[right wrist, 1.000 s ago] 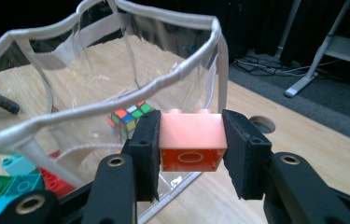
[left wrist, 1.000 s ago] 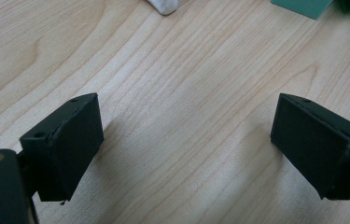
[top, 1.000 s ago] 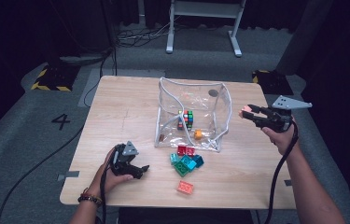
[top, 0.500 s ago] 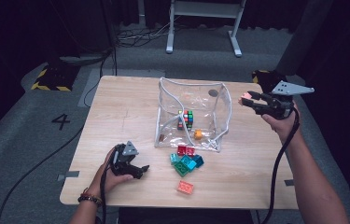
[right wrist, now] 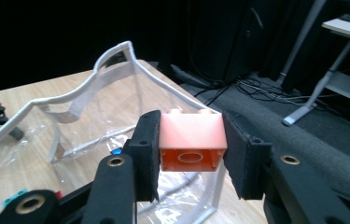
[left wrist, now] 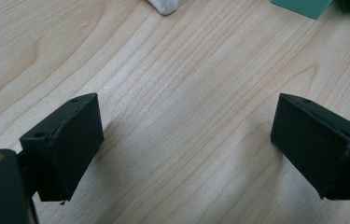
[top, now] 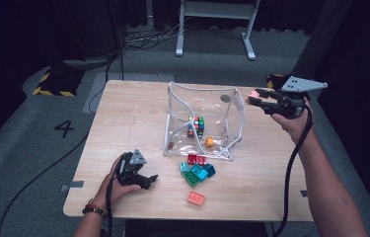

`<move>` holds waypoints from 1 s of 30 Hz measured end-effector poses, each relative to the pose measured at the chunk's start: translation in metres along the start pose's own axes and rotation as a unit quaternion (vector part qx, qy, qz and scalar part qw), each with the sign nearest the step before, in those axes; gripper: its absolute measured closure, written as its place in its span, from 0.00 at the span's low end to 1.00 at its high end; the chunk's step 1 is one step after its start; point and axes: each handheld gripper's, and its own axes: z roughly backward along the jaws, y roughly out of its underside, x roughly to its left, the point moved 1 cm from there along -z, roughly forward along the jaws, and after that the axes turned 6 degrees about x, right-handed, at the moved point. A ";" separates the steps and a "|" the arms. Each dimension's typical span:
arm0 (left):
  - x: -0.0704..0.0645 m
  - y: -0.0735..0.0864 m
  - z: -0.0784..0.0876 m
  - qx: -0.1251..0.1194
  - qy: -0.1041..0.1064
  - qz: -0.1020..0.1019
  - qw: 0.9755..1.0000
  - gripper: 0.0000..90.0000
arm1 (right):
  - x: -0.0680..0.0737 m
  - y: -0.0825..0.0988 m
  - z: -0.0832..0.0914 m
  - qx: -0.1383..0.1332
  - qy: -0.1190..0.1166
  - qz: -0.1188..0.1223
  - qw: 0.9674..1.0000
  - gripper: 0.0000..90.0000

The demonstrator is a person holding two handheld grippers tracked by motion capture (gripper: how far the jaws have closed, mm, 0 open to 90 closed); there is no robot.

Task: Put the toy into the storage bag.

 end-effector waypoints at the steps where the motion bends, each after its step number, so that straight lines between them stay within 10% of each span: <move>1: 0.000 0.000 0.000 0.000 -0.003 -0.001 1.000 0.11 | 0.002 -0.002 -0.002 0.001 -0.005 0.004 1.000 0.66; 30: 0.000 0.000 0.000 0.000 -0.003 -0.001 1.000 0.11 | 0.042 -0.033 -0.081 0.087 -0.081 0.087 0.989 0.66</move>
